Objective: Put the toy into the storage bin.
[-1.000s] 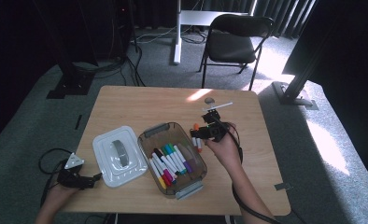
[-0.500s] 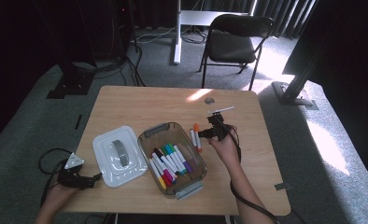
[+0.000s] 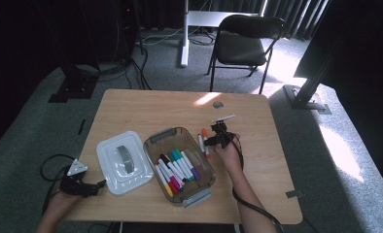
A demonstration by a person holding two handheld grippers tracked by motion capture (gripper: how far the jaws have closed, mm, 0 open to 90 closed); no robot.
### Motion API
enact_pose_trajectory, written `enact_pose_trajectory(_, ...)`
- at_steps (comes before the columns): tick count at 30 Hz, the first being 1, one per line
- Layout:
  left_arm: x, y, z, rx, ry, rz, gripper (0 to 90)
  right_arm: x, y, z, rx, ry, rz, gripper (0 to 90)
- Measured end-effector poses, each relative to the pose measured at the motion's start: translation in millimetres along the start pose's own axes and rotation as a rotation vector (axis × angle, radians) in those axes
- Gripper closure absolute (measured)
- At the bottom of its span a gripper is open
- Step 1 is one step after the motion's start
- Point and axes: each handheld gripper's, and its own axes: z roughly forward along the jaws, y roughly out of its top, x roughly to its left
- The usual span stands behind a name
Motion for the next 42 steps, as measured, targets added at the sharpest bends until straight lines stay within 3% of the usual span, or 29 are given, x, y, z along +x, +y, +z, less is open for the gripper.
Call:
enact_pose_trajectory(5,0.0,0.0,0.0,0.000,0.000,0.000,1.7,-5.2,-2.7,4.1,0.018,-0.008,0.005,56.3)
enact_pose_trajectory(7,0.0,0.0,0.0,0.000,0.000,0.000,1.7,-8.7,-3.8,2.5,0.020,-0.030,0.014,57.3)
enact_pose_trajectory(14,0.0,0.0,0.0,0.000,0.000,0.000,1.7,-20.9,-2.3,-4.8,0.009,-0.035,0.029,58.2)
enact_pose_trajectory(24,0.0,0.0,0.0,0.000,0.000,0.000,1.6,-23.6,-2.5,1.7,0.028,-0.057,0.018,62.6)
enact_pose_trajectory(33,0.0,0.0,0.0,0.000,0.000,0.000,1.7,-18.7,-1.8,2.4,0.035,-0.134,0.007,71.5)
enact_pose_trajectory(42,0.0,0.0,0.0,0.000,0.000,0.000,1.7,-20.5,-2.1,0.9,0.045,-0.093,0.071,76.5)
